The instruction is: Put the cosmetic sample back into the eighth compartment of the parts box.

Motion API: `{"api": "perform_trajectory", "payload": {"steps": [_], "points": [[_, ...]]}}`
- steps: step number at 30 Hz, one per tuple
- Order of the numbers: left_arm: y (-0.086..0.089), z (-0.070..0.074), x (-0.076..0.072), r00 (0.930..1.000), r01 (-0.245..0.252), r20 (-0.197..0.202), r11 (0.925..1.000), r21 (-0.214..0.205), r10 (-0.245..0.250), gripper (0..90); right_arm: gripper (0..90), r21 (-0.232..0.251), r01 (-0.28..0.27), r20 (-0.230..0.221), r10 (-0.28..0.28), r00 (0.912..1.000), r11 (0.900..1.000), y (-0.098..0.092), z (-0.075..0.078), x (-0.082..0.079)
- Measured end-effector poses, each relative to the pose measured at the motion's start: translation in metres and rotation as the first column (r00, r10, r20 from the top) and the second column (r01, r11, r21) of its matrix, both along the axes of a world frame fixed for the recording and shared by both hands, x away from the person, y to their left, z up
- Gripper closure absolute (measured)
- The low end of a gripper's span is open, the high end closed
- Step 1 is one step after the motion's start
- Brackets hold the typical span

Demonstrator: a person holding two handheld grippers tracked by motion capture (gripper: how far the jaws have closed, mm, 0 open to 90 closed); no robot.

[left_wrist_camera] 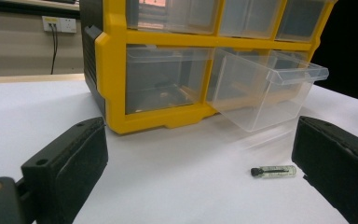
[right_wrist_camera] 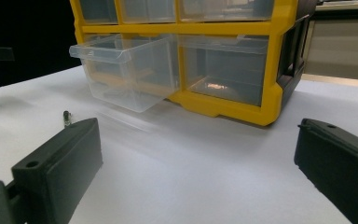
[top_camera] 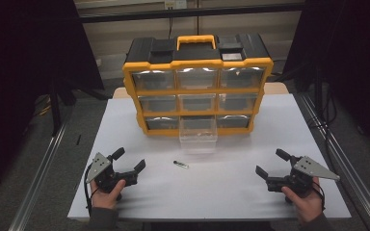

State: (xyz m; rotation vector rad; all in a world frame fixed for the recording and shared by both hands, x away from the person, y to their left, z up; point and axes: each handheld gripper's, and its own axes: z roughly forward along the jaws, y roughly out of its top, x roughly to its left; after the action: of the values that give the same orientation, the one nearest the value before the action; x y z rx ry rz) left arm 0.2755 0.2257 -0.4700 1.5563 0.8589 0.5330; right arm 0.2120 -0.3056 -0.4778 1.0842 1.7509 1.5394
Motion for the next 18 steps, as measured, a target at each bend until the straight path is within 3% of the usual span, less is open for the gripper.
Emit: {"api": "perform_trajectory", "payload": {"steps": [8,10,12,18], "points": [[-0.003,-0.001,0.001,0.9997,-0.004,-0.025,1.0000,0.008,0.004,2.8,0.1,-0.001,-0.003,0.002,0.003,1.0000,1.0000,0.001,0.000,0.001],[-0.005,-0.001,0.003,0.9989,0.000,-0.047,0.9992,0.040,0.002,2.7,0.1,0.000,-0.008,0.001,0.008,1.0000,1.0000,0.002,0.000,0.001],[-0.006,0.000,0.003,0.9990,-0.003,-0.044,0.9989,0.046,0.005,2.6,0.1,-0.004,-0.007,0.003,0.007,1.0000,1.0000,0.002,0.000,0.001],[-0.015,0.003,0.006,0.9958,0.009,-0.092,0.9967,0.081,-0.001,2.2,0.4,-0.007,-0.012,-0.003,0.012,0.9999,0.9999,0.003,0.000,0.001]]}}
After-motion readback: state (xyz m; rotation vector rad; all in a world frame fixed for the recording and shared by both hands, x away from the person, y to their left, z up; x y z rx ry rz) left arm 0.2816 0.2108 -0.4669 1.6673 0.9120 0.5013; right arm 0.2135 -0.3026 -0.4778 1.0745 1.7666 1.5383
